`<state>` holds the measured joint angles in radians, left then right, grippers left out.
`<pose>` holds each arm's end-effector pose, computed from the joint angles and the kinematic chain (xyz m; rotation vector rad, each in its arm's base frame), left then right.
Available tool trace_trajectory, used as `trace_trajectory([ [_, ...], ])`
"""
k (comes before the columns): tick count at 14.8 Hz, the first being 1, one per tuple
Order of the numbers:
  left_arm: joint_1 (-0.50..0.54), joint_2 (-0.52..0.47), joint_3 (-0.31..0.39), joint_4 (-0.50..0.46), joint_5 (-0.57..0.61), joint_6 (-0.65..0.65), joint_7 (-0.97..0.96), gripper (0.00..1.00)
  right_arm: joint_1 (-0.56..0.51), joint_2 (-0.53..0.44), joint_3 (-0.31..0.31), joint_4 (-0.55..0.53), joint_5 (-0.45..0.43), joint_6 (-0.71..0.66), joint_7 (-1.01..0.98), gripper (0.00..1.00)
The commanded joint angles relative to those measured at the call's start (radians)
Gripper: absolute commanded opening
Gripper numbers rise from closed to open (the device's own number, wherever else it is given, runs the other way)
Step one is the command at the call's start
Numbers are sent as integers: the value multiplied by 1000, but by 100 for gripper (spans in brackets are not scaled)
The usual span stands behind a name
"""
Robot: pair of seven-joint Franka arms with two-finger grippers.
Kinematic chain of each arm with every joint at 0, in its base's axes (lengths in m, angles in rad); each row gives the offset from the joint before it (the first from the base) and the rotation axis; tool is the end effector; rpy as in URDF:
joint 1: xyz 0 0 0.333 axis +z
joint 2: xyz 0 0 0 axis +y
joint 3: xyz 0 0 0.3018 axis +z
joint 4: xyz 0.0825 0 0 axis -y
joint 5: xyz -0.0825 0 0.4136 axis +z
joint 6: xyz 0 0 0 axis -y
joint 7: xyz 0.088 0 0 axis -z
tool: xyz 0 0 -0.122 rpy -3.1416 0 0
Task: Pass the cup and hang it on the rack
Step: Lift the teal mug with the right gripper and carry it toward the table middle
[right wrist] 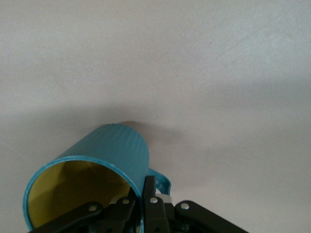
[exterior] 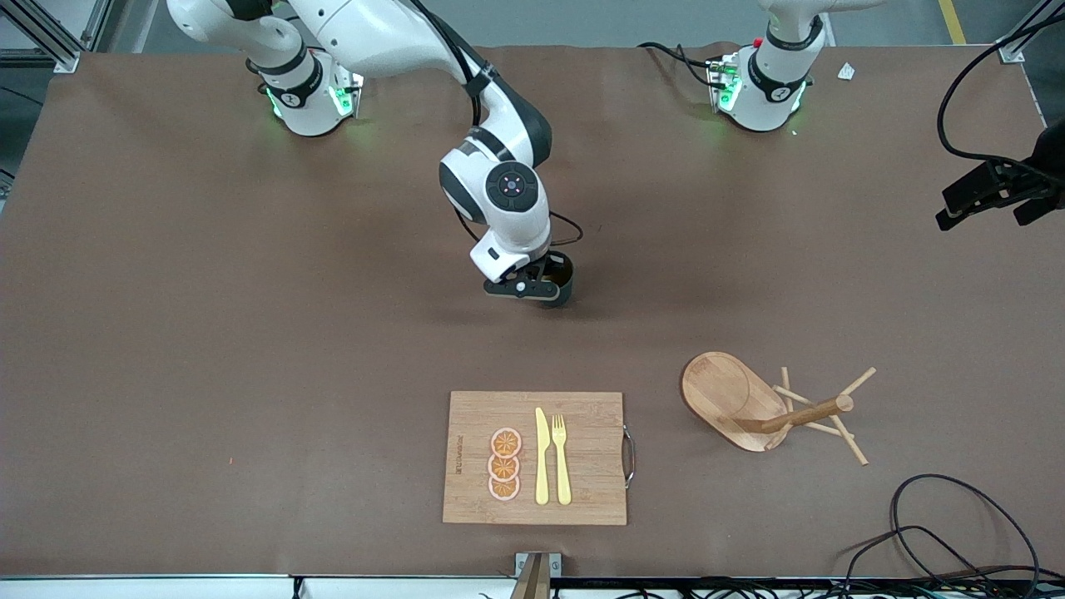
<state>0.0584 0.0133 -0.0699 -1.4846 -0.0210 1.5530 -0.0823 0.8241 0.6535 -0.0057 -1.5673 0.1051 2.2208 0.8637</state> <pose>0.5875 -0.0091 0.6292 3.1141 0.1088 0.0842 0.4858 0.5264 0.2160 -3.0822 0.1662 0.0922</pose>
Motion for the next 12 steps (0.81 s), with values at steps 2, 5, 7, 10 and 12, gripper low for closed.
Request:
trace_trajectory([
  [2,4,-3,-4,1,-8,-8,-7,100,33,14,-11,24,16,-13,35,1],
  [5,-3,4,-11,4,15,5,-5,100,46,15,-11,21,30,-15,41,2],
  [7,-23,4,-25,4,52,5,-1,100,46,17,-11,19,30,-16,40,5],
  [10,-29,4,-41,0,52,-1,-1,100,43,20,-11,19,30,-32,37,10],
  [12,-31,8,-51,-5,52,-2,-4,100,38,21,-13,19,30,-36,35,35],
])
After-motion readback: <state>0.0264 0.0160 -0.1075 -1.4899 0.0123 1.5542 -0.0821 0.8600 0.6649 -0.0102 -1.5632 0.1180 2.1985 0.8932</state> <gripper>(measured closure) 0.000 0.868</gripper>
